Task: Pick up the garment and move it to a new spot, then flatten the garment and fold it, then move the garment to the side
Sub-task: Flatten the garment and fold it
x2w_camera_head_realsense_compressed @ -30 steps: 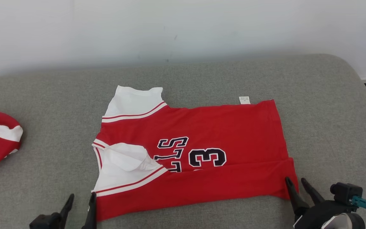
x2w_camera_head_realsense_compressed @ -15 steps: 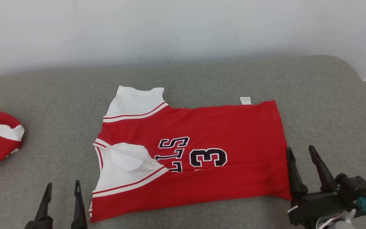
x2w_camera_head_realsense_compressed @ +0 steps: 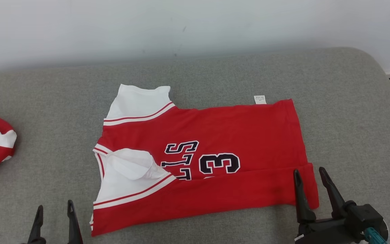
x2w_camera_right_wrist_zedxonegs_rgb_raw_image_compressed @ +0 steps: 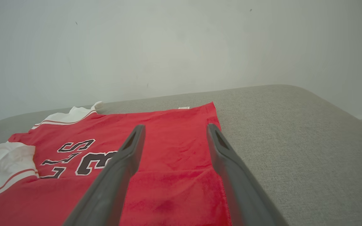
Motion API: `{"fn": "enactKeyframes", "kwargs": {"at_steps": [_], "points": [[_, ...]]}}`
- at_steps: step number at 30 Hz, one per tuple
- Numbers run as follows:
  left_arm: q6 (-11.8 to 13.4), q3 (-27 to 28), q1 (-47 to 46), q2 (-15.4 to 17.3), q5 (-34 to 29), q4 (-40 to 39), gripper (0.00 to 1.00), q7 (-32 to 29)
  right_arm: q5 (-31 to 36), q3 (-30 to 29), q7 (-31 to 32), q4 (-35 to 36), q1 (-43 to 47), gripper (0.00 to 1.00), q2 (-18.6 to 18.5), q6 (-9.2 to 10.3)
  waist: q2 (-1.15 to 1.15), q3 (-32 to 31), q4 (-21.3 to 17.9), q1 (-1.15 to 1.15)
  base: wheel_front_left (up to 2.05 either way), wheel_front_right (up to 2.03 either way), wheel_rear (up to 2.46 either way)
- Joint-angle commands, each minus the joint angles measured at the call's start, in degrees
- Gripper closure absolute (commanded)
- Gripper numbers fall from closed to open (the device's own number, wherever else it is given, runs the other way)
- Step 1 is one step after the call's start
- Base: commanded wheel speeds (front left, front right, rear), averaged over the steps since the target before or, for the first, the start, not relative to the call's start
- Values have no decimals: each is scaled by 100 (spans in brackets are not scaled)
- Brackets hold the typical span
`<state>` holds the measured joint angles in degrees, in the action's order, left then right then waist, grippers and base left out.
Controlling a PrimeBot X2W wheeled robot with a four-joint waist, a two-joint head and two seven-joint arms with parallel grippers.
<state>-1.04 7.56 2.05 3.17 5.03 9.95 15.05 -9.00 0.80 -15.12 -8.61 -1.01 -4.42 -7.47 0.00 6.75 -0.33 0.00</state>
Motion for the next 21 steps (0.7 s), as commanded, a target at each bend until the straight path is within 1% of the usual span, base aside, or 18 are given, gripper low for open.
{"fn": "enactKeyframes", "kwargs": {"at_steps": [1, 4, 6, 10, 13, 16, 18, 21], "points": [[-28, 34, -28, -20, -63, 28, 0, 19, 70, -15, -2, 3, 2, 0, 36, -7, 0, -19, -16, 0, 0, 0, 0], [-95, 96, -141, -25, -58, 84, 0, 19, 77, -62, -3, -14, -48, 0, 33, -7, 0, -50, -45, 0, 0, 0, 0], [-213, 123, -264, -22, -43, 142, 0, 19, 63, -50, -3, -26, -148, 0, 27, -7, 0, -56, -94, 0, 0, 0, 0], [-445, 179, -782, 247, -33, 376, 0, 18, 37, 47, -3, -77, -476, 0, -39, -7, 0, 0, -258, 0, 0, 0, 0], [-580, 47, -1399, 626, 8, 744, 0, 18, -52, 165, -2, -205, -861, 0, -116, -7, 0, 86, -430, 0, 0, 0, 0], [-641, -286, -2116, 1159, 145, 1389, 0, -40, -181, 309, -3, -429, -1338, 0, -193, -7, 0, 204, -673, 0, 0, 0, 0], [-637, -648, -2690, 1472, 445, 1649, 0, -249, -275, 398, -3, -753, -1643, 0, -243, -7, 0, 319, -854, 0, 0, 0, 0], [-635, -1336, -3358, 2015, 1018, 1919, 0, -777, -429, 517, -3, -1373, -2233, 0, -290, -7, 0, 532, -1077, 0, 0, 0, 0]]}}
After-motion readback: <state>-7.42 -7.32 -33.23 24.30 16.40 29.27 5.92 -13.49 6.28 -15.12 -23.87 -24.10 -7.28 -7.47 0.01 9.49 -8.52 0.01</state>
